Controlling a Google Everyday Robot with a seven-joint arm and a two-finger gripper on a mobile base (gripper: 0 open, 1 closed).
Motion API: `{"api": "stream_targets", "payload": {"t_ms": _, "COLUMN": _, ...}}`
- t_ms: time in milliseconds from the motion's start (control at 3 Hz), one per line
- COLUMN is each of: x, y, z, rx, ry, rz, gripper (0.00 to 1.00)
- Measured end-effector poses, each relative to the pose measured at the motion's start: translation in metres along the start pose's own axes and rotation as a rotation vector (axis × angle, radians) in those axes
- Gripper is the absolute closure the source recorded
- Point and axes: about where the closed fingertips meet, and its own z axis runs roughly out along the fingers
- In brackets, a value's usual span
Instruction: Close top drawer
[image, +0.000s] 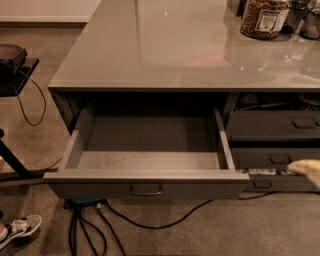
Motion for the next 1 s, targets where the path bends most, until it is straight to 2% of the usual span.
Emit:
{"api": "stream_targets", "payload": {"t_ms": 333, "x": -0.06, "y": 0.024, "z": 0.004, "rx": -0.021, "ry": -0.065, "rz": -0.087, "gripper": 0.0}}
{"api": "stream_targets", "payload": {"t_ms": 667, "x": -0.103, "y": 0.02, "z": 0.03, "rx": 0.017, "ry": -0.1, "rz": -0.073, "gripper": 0.0}}
{"api": "stream_targets", "payload": {"t_ms": 1000, "x": -0.135, "y": 0.005, "z": 0.061, "rx": 0.087, "ry": -0.087, "rz": 0.033, "gripper": 0.0}}
